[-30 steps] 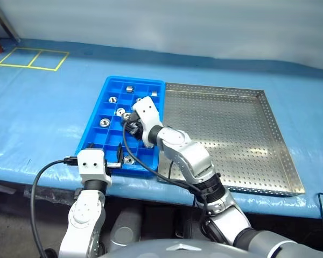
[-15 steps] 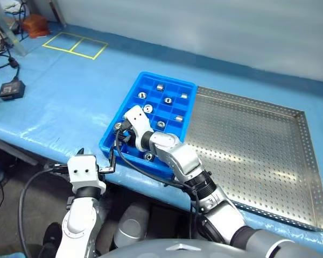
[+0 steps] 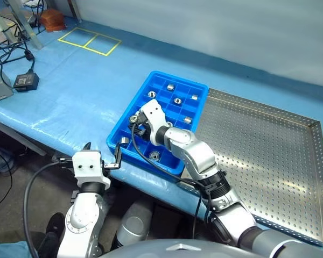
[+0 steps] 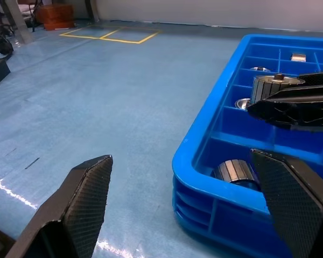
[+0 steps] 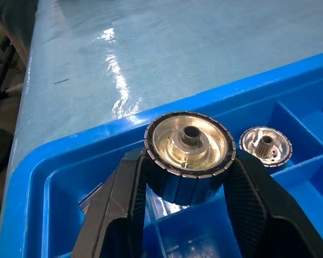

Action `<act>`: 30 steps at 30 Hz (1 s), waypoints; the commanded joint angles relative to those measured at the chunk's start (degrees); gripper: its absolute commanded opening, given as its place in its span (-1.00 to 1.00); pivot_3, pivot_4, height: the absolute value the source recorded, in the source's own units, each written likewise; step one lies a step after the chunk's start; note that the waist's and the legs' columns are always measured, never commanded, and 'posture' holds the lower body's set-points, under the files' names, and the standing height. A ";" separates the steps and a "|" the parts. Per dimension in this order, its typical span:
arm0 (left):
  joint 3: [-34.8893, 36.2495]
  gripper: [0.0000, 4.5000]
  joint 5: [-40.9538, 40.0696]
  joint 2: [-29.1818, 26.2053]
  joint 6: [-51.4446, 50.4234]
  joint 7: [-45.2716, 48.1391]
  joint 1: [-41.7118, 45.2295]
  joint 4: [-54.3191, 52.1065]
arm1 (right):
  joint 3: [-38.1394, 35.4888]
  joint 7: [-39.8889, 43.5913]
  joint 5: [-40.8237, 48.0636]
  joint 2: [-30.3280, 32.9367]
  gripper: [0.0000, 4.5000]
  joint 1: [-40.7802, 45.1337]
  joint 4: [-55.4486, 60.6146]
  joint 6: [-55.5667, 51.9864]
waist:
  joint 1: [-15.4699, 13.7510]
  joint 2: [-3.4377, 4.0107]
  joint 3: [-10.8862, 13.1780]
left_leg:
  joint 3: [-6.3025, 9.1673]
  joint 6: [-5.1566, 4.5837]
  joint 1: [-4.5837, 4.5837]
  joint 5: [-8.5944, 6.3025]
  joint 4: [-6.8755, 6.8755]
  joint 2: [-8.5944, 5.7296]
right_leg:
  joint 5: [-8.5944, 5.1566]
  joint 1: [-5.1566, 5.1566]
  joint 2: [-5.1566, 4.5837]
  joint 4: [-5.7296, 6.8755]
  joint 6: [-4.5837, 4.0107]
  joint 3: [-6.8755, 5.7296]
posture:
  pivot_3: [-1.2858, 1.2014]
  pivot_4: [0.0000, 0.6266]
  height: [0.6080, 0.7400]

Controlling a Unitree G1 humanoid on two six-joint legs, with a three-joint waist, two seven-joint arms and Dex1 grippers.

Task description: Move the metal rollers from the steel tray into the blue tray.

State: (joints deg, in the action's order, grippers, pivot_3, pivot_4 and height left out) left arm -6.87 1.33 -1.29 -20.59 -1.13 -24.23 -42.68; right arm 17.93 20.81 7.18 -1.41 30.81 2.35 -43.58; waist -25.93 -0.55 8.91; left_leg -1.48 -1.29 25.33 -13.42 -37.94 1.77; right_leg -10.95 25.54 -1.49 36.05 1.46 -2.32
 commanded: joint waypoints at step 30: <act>-1.07 1.00 -4.89 -7.72 -8.93 12.51 20.76 7.02 | -11.09 -3.42 3.15 9.72 0.99 -13.42 27.35 -2.91 | 11.51 0.21 -0.29 | 0.17 0.03 -0.10 0.05 -0.60 -0.07 | -0.18 -0.17 0.01 0.74 -0.32 0.01 | 0.12 -0.52 1.00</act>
State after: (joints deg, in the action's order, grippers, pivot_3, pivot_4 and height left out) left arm -7.33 -2.52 -8.46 -29.11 9.33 -5.23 -36.10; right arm 8.65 17.84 9.66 7.67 18.26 25.57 -45.90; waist -14.43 -0.33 8.61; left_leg -1.29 -1.26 25.23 -13.37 -38.62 1.70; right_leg -11.15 25.34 -1.48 36.83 1.12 -2.31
